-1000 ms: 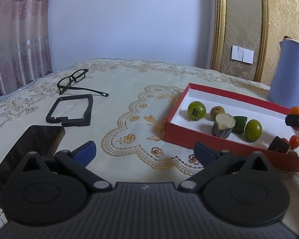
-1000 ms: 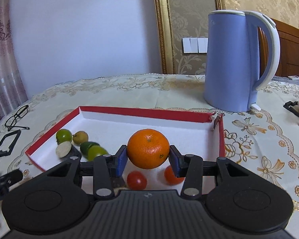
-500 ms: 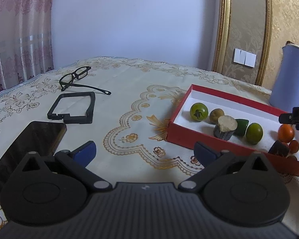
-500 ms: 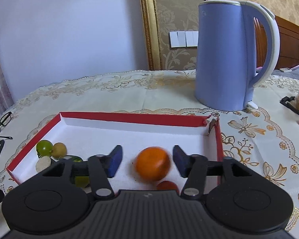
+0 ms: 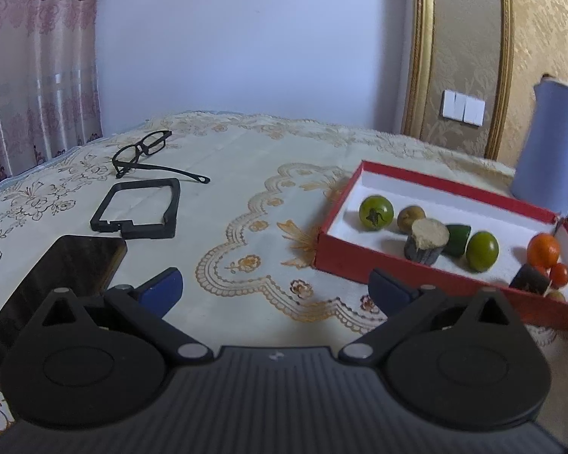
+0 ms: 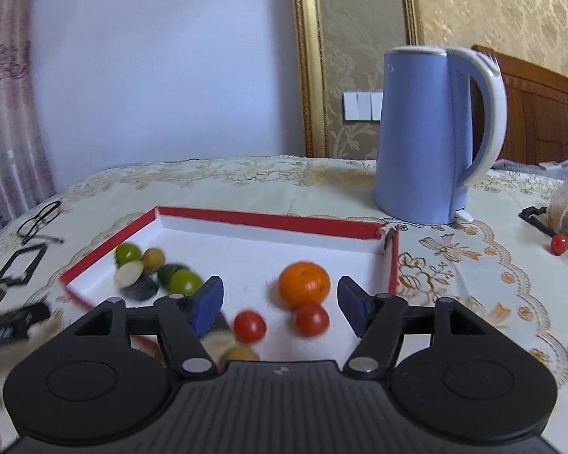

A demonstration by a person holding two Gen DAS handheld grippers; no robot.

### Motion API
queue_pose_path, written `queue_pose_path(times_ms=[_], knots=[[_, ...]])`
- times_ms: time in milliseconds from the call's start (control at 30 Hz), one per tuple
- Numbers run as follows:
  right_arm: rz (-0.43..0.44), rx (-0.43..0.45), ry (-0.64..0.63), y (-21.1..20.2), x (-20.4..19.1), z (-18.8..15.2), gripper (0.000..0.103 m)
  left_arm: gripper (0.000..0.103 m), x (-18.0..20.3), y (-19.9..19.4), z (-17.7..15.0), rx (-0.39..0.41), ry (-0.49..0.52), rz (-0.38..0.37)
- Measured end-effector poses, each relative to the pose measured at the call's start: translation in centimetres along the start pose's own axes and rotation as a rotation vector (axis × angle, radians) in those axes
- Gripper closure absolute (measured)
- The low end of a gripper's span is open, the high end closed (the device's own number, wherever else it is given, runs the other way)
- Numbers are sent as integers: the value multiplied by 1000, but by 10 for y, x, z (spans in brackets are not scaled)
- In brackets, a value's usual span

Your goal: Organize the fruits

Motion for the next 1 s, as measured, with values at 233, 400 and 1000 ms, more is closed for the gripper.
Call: queue_pose_path(times_ms=[233, 400, 1000], knots=[[126, -27, -255, -42, -14, -39, 17, 0, 11, -3, 1, 14, 58, -15], [121, -92, -404, -39, -24, -65, 17, 0, 10, -3, 1, 9, 56, -10], [199, -188, -311, -20, -17, -71, 0, 0, 6, 1, -2, -15, 23, -2]])
Point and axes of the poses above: each gripper's, at about its wrist camera, not at the fingertips, and y roughly the way its jaws point, x to its right, z to its top, the point moved 4 cm from there along y, roughly the way its jaws point, and after that the axes turned 1 degree about y, right-handed, at the moved point
